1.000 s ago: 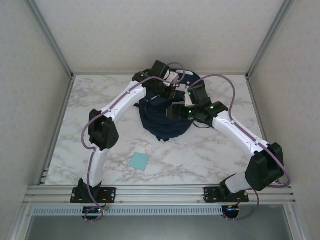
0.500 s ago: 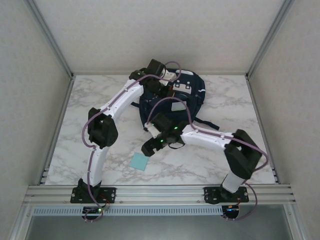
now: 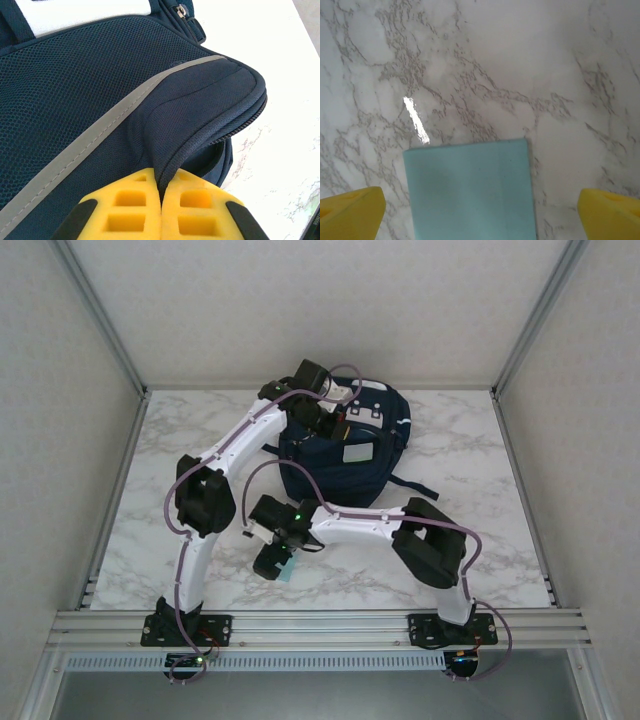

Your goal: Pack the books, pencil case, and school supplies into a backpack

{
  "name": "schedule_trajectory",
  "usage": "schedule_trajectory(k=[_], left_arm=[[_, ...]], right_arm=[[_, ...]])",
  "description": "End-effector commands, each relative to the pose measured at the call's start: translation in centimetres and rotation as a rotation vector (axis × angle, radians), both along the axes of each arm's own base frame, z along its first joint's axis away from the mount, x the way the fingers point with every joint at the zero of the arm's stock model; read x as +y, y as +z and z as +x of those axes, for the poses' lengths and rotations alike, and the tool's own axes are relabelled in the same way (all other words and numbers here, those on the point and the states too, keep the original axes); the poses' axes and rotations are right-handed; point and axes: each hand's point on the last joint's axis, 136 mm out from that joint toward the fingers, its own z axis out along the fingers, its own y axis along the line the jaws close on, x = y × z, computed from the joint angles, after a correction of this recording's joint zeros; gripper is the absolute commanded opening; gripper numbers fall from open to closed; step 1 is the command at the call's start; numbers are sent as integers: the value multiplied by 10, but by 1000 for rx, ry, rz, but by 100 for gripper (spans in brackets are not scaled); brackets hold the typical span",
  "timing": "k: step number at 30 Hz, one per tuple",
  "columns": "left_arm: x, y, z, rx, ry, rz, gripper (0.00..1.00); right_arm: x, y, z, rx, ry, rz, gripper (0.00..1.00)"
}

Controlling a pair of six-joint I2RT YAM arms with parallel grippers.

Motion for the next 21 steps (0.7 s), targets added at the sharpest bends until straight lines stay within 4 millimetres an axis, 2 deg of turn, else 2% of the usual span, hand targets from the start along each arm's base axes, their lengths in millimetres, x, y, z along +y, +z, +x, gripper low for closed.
schedule_trajectory(k=[1,6,11,16,21], left_arm=[[0,15,-3,22,6,-52,0],[1,14,-4,24,6,-48,0],[2,15,-2,20,12,-49,0],[0,14,-3,25,12,-48,0],[1,15,-2,27,17,-50,0]], right_arm=[[-2,-11,-9,-23,62,-72,99],[-6,-19,-15,-30,85,-106,99],[-20,-38,-26,-52,125,-203,99],[-33,-51,-20,-99,98,-266,99],[-36,-53,-24,-81,90,-263,90]])
